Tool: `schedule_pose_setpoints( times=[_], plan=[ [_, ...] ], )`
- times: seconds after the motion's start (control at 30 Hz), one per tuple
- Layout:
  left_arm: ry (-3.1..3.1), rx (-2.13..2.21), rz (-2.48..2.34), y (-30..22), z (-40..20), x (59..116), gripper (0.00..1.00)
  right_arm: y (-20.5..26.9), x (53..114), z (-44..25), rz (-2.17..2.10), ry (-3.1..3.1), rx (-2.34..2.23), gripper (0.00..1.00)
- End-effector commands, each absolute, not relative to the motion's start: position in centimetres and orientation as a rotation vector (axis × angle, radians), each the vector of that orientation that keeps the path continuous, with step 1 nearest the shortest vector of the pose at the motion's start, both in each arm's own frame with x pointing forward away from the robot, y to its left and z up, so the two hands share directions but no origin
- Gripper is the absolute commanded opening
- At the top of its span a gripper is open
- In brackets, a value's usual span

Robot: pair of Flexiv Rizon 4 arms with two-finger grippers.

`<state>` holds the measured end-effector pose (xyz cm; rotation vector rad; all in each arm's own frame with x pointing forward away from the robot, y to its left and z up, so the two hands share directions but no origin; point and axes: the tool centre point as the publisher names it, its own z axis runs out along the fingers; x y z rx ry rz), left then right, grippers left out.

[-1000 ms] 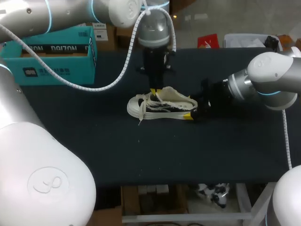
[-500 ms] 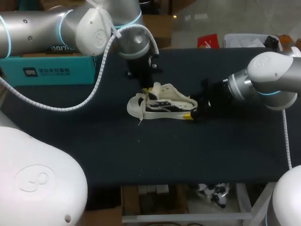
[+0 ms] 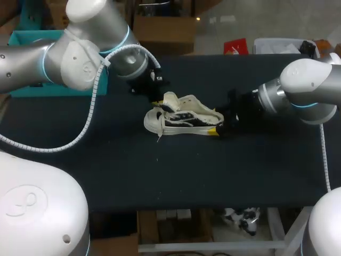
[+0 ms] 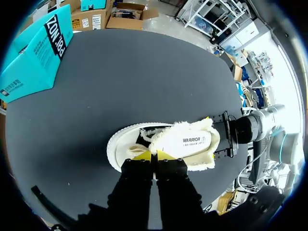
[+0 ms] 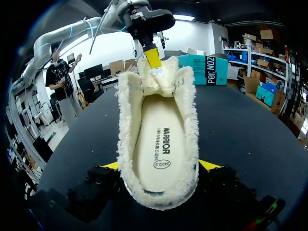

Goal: Open the shoe tongue, take the insole out of the shoe, put the insole back into the shoe, and pack the shoe into the shoebox

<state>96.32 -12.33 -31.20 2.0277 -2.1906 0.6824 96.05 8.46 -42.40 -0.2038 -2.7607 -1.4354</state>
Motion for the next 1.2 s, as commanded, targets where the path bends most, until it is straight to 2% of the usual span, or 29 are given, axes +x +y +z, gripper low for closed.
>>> schedule_pose_setpoints(
  times=[0.03,0.33,0.4,0.43,0.53,0.6,0.67,0.73,0.83,0.9,0.93,0.97,1.2],
  plan=[
    [-2.155,1.962,0.776,-11.8,-31.3,96.3,0.00,8.3,96.1,-42.7,-1.440,-2.757,-0.200,0.00],
    [-2.178,1.838,0.746,-12.2,-31.8,96.4,0.02,8.3,96.1,-42.7,-1.440,-2.757,-0.200,0.00],
    [-2.212,1.799,0.753,-12.6,-31.4,96.2,0.48,8.3,96.1,-42.7,-1.440,-2.757,-0.200,0.00],
    [-2.235,1.783,0.756,-13.0,-30.9,95.7,0.54,8.3,96.1,-42.7,-1.440,-2.757,-0.200,0.00],
    [-2.306,1.750,0.757,-13.6,-29.6,95.4,0.81,8.3,96.1,-42.7,-1.440,-2.757,-0.200,0.00],
    [-2.348,1.730,0.752,-13.9,-28.5,95.3,0.91,8.3,96.1,-42.7,-1.440,-2.757,-0.200,0.00],
    [-2.401,1.710,0.749,-14.2,-27.3,95.2,0.94,8.3,96.1,-42.7,-1.440,-2.757,-0.200,0.00],
    [-2.460,1.687,0.738,-14.3,-26.2,95.0,0.93,8.3,96.1,-42.7,-1.440,-2.757,-0.200,0.00],
    [-2.546,1.626,0.732,-14.9,-24.7,94.3,0.73,8.3,96.1,-42.7,-1.440,-2.757,-0.200,0.00],
    [-2.606,1.568,0.730,-15.3,-23.7,94.3,0.42,8.3,96.1,-42.7,-1.440,-2.757,-0.200,0.00],
    [-2.630,1.522,0.720,-15.5,-23.3,94.4,0.09,8.3,96.1,-42.7,-1.440,-2.757,-0.200,0.00],
    [-2.662,1.472,0.705,-15.9,-23.1,94.3,0.00,8.3,96.1,-42.7,-1.440,-2.757,-0.200,0.00],
    [-2.873,0.939,0.601,-17.6,-22.1,95.3,0.00,8.3,96.1,-42.7,-1.440,-2.757,-0.200,0.00]
  ],
)
